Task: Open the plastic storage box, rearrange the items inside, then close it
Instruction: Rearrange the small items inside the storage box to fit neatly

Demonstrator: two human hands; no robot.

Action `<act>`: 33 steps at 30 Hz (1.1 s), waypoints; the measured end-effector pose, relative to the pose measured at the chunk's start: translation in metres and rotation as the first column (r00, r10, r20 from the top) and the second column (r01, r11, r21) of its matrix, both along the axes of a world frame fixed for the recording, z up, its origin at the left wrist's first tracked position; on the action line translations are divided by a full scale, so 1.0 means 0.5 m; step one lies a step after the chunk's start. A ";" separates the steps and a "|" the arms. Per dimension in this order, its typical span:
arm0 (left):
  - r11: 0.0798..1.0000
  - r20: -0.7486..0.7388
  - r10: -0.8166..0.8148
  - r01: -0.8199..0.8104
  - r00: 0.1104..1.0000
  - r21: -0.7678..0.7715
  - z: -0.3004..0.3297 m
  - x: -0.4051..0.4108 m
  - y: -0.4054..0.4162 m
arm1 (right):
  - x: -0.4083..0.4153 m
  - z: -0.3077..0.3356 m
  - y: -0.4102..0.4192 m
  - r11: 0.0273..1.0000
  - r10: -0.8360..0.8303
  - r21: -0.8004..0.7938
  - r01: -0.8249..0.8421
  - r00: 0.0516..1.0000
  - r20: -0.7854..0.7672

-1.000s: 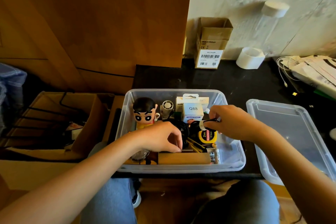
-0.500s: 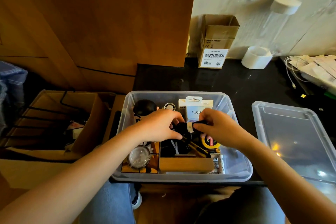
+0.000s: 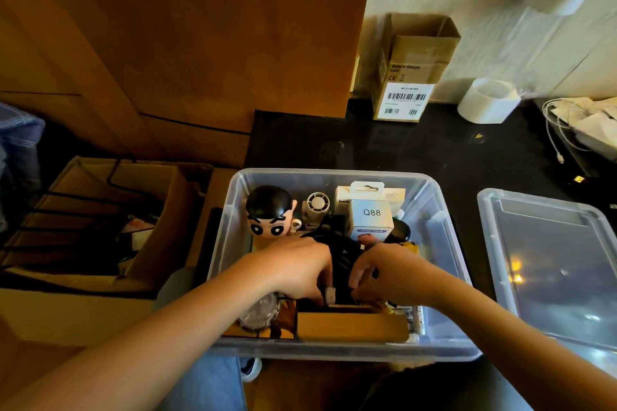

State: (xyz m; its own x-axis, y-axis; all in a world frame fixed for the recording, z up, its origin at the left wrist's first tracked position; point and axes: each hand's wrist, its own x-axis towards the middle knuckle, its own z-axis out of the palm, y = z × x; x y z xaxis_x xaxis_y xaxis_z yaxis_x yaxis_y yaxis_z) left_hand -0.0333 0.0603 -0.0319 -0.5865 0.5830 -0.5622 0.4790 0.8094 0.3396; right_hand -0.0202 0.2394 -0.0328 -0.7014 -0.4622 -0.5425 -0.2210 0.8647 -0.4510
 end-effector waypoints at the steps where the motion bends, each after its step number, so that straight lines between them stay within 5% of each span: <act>1: 1.000 -0.022 -0.011 0.010 1.000 -0.025 -0.001 0.001 0.002 | 0.001 -0.008 -0.008 0.998 0.025 0.054 -0.024 1.000 -0.013; 3: 0.999 -0.058 -0.017 0.014 0.998 -0.047 -0.002 -0.002 0.004 | 0.005 -0.028 -0.021 0.992 0.038 0.117 -0.035 0.999 -0.022; 8: 0.999 -0.039 0.043 -0.043 0.998 -0.004 -0.004 -0.013 0.002 | 0.004 -0.034 -0.028 0.996 0.088 -0.026 -0.084 0.974 0.208; 14: 0.991 -0.097 0.121 -0.115 0.988 0.066 0.004 -0.020 -0.012 | -0.004 -0.018 0.004 0.965 0.044 0.260 -0.028 0.997 -0.057; 20: 0.991 -0.022 0.131 -0.130 0.991 0.044 0.003 -0.018 -0.013 | 0.007 -0.030 0.007 0.994 0.020 0.104 -0.038 0.985 0.170; 28: 0.978 0.068 0.159 -0.166 0.985 0.124 -0.002 -0.010 -0.015 | 0.007 -0.004 -0.006 0.990 0.123 0.035 -0.138 0.954 0.273; 31: 0.967 0.008 0.175 -0.174 0.985 0.184 0.004 -0.012 -0.011 | 0.011 0.017 0.011 0.993 0.060 0.094 -0.074 0.987 0.150; 33: 0.953 -0.041 0.205 -0.190 0.978 0.235 0.013 -0.017 -0.004 | 0.011 0.034 0.028 0.972 -0.072 0.218 0.088 0.994 -0.082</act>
